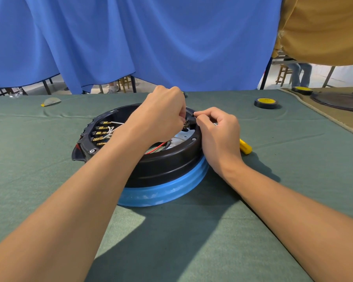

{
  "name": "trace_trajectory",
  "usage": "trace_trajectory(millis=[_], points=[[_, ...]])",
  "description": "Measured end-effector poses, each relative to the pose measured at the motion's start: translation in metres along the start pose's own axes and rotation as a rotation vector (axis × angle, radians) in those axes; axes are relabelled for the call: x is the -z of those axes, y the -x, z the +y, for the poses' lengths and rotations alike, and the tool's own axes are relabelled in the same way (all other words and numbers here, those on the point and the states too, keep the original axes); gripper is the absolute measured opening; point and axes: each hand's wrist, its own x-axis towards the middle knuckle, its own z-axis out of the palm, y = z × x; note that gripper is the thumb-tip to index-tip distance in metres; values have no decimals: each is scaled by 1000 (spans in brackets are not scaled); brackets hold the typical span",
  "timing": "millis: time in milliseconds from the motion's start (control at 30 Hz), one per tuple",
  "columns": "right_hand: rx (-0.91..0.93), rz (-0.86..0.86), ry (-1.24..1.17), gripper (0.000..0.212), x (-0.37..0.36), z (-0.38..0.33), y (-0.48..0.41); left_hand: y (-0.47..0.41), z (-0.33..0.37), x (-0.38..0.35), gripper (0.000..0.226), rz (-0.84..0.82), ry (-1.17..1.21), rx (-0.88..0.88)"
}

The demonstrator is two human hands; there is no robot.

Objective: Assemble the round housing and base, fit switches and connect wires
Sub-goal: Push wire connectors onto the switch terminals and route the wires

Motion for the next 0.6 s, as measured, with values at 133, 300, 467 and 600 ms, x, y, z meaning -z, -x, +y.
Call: trace_trajectory(millis=[133,300,467,600], points=[[-8,-1,-2,18,0,0,0,0,-1,0,18,-18,5,12],[-10,-5,-2,18,-1,0,1,1,-1,-2,22,-30,18,29],[-7,-7,-14,18,0,0,1,3,1,-3,14,-13,45,32],[-4,-19,-8,18,1,2,0,5,0,-4,14,-30,84,38]])
